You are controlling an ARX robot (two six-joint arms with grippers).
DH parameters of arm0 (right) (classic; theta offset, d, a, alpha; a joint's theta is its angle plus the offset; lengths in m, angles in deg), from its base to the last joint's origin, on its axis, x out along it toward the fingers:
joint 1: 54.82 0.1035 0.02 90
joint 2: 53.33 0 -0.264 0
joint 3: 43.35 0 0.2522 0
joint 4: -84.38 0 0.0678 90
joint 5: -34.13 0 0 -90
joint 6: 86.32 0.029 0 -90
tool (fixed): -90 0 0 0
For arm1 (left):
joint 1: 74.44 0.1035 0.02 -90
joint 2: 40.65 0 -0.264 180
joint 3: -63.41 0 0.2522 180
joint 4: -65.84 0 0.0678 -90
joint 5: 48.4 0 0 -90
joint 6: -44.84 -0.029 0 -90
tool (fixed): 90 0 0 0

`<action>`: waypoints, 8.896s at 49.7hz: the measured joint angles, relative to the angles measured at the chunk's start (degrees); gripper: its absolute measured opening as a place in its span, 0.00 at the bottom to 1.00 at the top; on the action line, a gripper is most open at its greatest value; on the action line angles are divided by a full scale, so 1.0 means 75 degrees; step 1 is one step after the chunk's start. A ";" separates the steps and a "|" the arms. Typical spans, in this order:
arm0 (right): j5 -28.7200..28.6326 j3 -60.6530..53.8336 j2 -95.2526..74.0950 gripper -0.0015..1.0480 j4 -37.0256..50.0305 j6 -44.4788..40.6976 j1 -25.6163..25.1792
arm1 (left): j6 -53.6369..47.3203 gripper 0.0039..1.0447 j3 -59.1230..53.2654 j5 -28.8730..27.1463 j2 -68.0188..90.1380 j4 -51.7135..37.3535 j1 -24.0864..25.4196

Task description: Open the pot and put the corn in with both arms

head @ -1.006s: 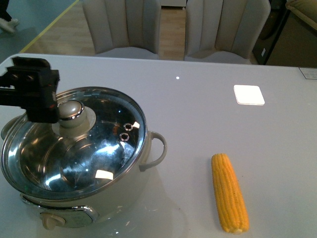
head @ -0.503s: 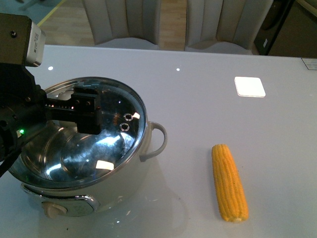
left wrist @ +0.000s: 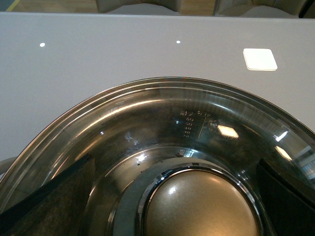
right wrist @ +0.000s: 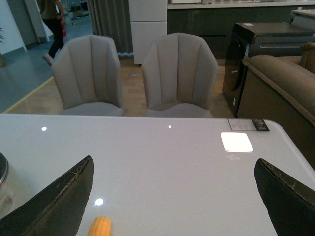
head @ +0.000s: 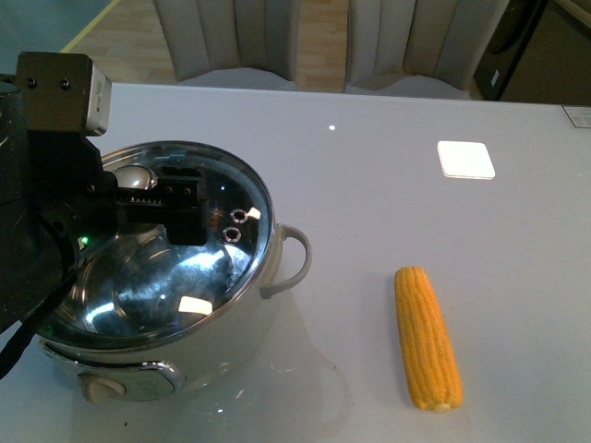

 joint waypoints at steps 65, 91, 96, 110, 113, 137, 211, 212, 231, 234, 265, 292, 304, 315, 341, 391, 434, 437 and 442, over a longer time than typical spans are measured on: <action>0.0000 0.0000 0.0000 0.92 0.0000 0.0000 0.0000 | 0.0070 0.41 0.0079 -0.0338 -0.1798 0.1737 0.0347; 0.0003 0.0000 0.0000 0.92 0.0000 0.0000 0.0000 | -0.1102 0.41 -0.0557 0.1539 -0.3526 0.1090 0.4019; 0.0000 0.0000 0.0000 0.92 0.0000 0.0000 0.0003 | -0.1352 0.41 -0.0548 0.2200 -0.2818 0.0350 0.5321; 0.0003 0.0000 0.0000 0.92 0.0000 0.0000 0.0000 | -0.1647 0.41 0.0210 0.2894 -0.0495 -0.0717 0.7507; 0.0000 0.0000 0.0000 0.92 0.0000 0.0000 0.0000 | -0.1664 0.41 0.0338 0.2908 -0.0131 -0.0866 0.7568; 0.0000 0.0000 0.0000 0.92 0.0000 0.0000 0.0000 | -0.1708 0.41 0.1979 0.3290 0.2961 -0.1638 0.7015; 0.0000 0.0000 0.0000 0.92 0.0000 0.0000 0.0000 | -0.1591 0.94 0.1915 0.3418 0.1233 -0.0973 0.7239; 0.0003 0.0000 0.0000 0.92 0.0000 0.0000 0.0000 | -0.1562 0.94 0.1830 0.3421 0.0965 -0.0863 0.7268; 0.0003 0.0000 0.0000 0.92 0.0000 0.0000 0.0000 | -0.0734 0.93 0.0055 0.3876 -0.3946 0.1215 0.7137; 0.0003 0.0000 0.0000 0.92 0.0000 0.0000 0.0000 | -0.0691 0.94 -0.0201 0.3876 -0.4593 0.1489 0.7090; 0.0000 0.0000 0.0000 0.92 0.0000 0.0000 0.0000 | -0.0793 0.09 -0.3124 0.3943 -1.0177 0.3687 0.4922; 0.0003 0.0000 0.0000 0.92 0.0000 0.0000 0.0000 | -0.0816 0.03 -0.3926 0.1976 -1.2359 0.4928 0.2900; 0.0003 0.0000 0.0000 0.92 0.0000 0.0000 0.0000 | -0.0825 0.03 -0.3926 0.1865 -1.3035 0.5552 0.2780; 0.0003 0.0000 0.0000 0.92 0.0000 0.0000 0.0000 | -0.0825 0.03 -0.3926 0.1865 -1.3592 0.6100 0.2777; 0.0003 0.0000 0.0003 0.92 0.0000 0.0000 0.0003 | -0.0825 0.03 -0.3923 0.1865 -1.5329 0.7886 0.2777; 0.0315 0.1014 -0.3159 0.92 -0.2162 0.0723 0.0673 | -0.0842 0.94 -0.3923 0.1865 -1.5346 0.7901 0.2777; 0.1617 0.3066 -1.3519 0.92 0.2672 0.2221 0.3794 | -0.0842 0.94 -0.3923 0.1865 -1.5346 0.7901 0.2777; 0.1600 0.3174 -1.3945 0.92 0.2894 0.2186 0.3812 | -0.0842 0.94 -0.3923 0.1865 -1.5346 0.7901 0.2777; 0.1428 0.3267 -1.4551 0.92 0.3130 0.2186 0.3812 | -0.0842 0.94 -0.3923 0.1865 -1.5346 0.7901 0.2777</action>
